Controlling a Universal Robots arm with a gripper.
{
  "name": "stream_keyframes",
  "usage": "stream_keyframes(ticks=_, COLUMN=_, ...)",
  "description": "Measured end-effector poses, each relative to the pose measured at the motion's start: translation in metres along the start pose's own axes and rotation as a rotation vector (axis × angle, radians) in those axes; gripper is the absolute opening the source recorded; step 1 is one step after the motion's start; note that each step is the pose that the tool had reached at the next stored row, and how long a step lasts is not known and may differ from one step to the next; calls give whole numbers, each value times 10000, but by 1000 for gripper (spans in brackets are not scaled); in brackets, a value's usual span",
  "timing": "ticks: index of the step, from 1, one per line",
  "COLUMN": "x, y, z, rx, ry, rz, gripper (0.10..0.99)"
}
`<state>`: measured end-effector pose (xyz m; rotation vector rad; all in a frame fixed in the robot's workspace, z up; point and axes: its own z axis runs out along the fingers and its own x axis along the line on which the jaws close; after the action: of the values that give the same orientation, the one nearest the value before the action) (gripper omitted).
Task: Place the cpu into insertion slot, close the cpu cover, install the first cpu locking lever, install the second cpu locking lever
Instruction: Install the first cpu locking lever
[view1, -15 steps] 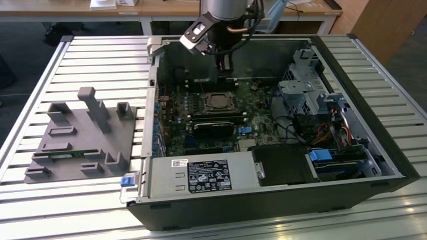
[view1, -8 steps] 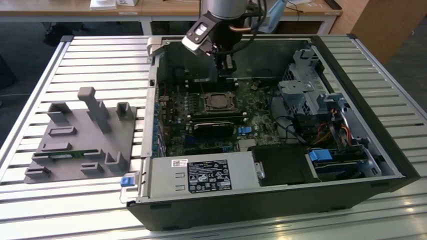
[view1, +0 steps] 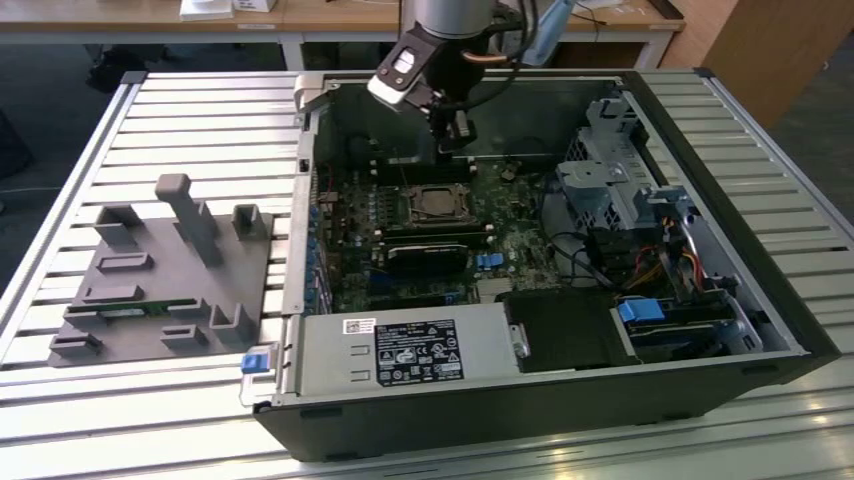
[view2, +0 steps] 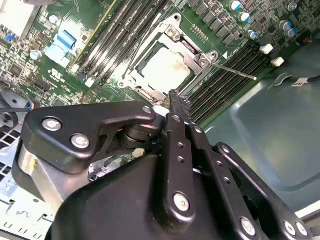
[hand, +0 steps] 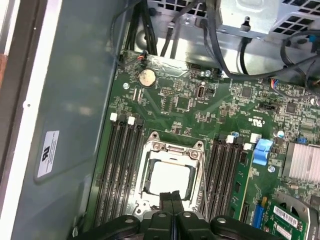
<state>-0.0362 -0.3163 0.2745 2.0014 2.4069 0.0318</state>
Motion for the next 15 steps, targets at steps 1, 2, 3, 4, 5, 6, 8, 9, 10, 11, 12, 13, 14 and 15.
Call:
stream_keyframes(ticks=1, x=0, y=0, z=0, rx=0, ry=1, rz=-60, gripper=106)
stream_keyframes(ticks=2, x=0, y=0, z=0, rx=0, ry=3, rz=-117, gripper=106)
stream_keyframes(ticks=3, x=0, y=0, z=0, rx=1, ry=5, rz=-177, gripper=106)
stream_keyframes(ticks=4, x=0, y=0, z=0, rx=1, ry=6, rz=-241, gripper=106)
stream_keyframes(ticks=5, x=0, y=0, z=0, rx=1, ry=7, rz=-305, gripper=106)
stream_keyframes(ticks=6, x=0, y=0, z=0, rx=2, ry=8, rz=-373, gripper=106)
stream_keyframes(ticks=8, x=0, y=0, z=0, rx=2, ry=11, rz=-490, gripper=106)
stream_keyframes(ticks=9, x=0, y=0, z=0, rx=2, ry=13, rz=-546, gripper=106)
stream_keyframes(ticks=10, x=0, y=0, z=0, rx=2, ry=14, rz=-608, gripper=106)
stream_keyframes(ticks=11, x=0, y=0, z=0, rx=3, ry=16, rz=-671, gripper=106)
stream_keyframes(ticks=12, x=0, y=0, z=0, rx=3, ry=17, rz=-732, gripper=106)
stream_keyframes(ticks=13, x=0, y=0, z=0, rx=3, ry=18, rz=-794, gripper=106)
stream_keyframes(ticks=14, x=0, y=0, z=0, rx=4, ry=19, rz=-851, gripper=106)
stream_keyframes(ticks=15, x=0, y=0, z=0, rx=4, ry=21, rz=-907, gripper=106)
